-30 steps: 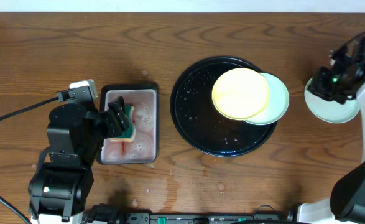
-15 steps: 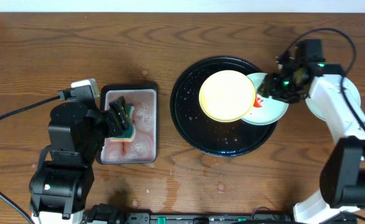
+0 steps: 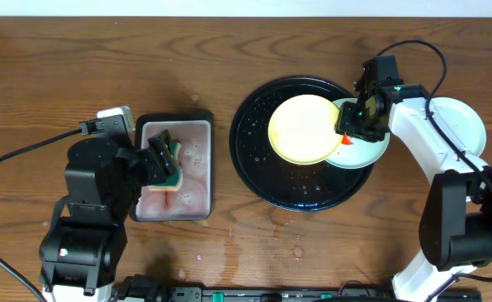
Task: Clean dirty plates on tray and stack at the side
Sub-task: 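Lower the yellow plate onto the light green plate at the right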
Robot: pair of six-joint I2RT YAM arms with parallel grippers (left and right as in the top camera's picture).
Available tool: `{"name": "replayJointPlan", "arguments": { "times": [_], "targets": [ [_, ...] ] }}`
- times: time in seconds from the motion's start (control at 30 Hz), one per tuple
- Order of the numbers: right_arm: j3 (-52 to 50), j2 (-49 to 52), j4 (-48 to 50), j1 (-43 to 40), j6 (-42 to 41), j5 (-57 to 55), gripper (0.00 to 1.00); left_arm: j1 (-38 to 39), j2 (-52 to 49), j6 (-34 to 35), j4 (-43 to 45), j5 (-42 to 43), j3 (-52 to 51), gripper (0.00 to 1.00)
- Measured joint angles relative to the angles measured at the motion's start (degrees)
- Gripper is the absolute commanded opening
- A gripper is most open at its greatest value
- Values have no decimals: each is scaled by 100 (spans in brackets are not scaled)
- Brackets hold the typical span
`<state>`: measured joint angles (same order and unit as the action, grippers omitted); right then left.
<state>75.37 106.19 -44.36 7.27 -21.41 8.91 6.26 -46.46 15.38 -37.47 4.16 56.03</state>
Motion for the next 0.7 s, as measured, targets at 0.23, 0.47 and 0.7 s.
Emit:
{"name": "replayJointPlan", "arguments": {
  "times": [0.23,0.47,0.7],
  "targets": [
    [-9,431,61,11,-92,55,4,0,0,0,0,0,0,75],
    [-9,433,120,11,-162,151,1,0,0,0,33,0,0,75],
    [299,105,-411,-11,-164,92,1,0,0,0,39,0,0,75]
  ]
}}
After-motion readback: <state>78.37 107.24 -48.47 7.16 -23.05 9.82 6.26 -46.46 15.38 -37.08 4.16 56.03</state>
